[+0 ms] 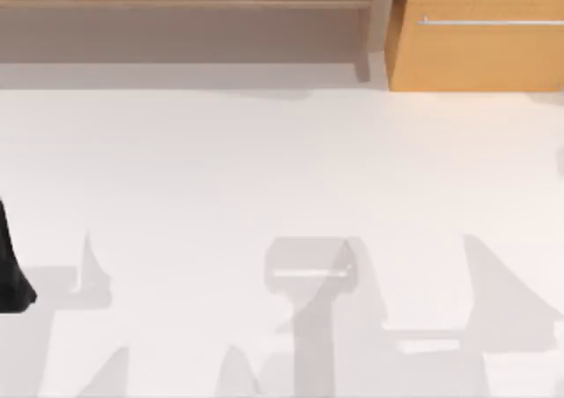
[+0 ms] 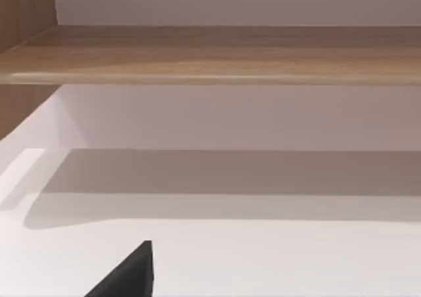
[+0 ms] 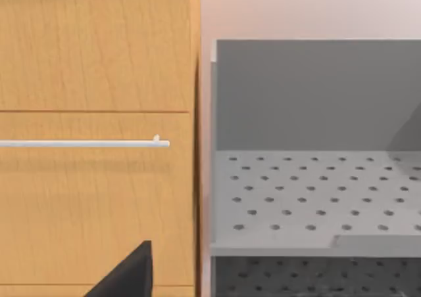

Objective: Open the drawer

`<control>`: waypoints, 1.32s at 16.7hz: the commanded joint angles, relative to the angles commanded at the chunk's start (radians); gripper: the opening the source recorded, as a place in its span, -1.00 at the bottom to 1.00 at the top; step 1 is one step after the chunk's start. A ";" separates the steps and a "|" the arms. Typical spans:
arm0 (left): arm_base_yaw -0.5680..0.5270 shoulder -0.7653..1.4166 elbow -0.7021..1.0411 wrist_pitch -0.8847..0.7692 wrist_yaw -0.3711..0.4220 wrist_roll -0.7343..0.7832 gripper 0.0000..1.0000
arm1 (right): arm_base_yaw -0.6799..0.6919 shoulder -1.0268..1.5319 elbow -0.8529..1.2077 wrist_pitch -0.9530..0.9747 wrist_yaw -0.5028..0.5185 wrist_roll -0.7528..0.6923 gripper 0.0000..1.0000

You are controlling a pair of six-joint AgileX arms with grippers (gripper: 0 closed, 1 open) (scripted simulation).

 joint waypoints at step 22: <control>0.000 0.000 0.000 0.000 0.000 0.000 1.00 | 0.561 0.918 0.249 0.710 0.541 -1.264 1.00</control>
